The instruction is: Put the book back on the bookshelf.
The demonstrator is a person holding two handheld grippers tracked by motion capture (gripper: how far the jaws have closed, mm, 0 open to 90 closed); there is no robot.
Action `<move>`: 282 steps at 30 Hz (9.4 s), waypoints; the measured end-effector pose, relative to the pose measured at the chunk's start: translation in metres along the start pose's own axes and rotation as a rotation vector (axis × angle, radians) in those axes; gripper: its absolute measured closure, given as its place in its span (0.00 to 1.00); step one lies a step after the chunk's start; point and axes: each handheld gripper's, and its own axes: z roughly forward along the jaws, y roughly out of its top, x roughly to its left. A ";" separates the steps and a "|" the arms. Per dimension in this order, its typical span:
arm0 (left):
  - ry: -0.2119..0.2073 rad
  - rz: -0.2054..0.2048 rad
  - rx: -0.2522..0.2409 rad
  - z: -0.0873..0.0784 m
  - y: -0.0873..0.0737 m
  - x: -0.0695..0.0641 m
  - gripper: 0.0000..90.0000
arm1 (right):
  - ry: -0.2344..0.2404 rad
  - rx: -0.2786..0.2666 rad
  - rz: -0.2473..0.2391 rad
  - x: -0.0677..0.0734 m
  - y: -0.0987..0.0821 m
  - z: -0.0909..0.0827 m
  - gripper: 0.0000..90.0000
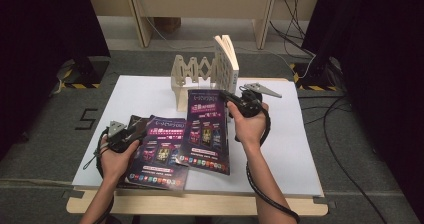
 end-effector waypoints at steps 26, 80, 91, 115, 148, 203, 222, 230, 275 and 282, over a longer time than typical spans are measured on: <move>0.005 0.010 -0.002 -0.002 0.002 0.001 0.53 | -0.019 -0.140 -0.026 0.008 0.015 -0.008 0.95; -0.001 0.013 -0.026 -0.009 0.004 -0.004 0.53 | -0.083 -0.288 -0.113 0.032 0.041 0.005 0.95; 0.002 0.012 -0.026 -0.010 0.003 -0.003 0.53 | -0.112 -0.298 -0.123 0.031 0.045 0.012 0.95; 0.002 0.012 -0.019 -0.010 0.002 -0.002 0.53 | -0.165 -0.320 -0.158 0.030 0.057 0.026 0.95; 0.002 0.010 -0.018 -0.009 0.002 -0.001 0.53 | -0.200 -0.323 -0.164 0.028 0.069 0.047 0.95; 0.001 0.013 -0.016 -0.009 0.001 0.000 0.54 | -0.252 -0.329 -0.192 0.024 0.082 0.084 0.95; 0.001 0.010 -0.018 -0.009 0.001 0.001 0.54 | -0.272 -0.324 -0.201 0.024 0.083 0.098 0.95; -0.004 0.008 -0.017 -0.009 0.000 0.000 0.54 | -0.287 -0.328 -0.207 0.023 0.084 0.102 0.95; 0.002 0.006 -0.004 -0.007 -0.003 0.003 0.54 | -0.309 -0.306 -0.231 0.018 0.085 0.127 0.95; 0.005 0.004 -0.003 -0.008 -0.003 0.004 0.54 | -0.313 -0.297 -0.257 0.020 0.081 0.127 0.94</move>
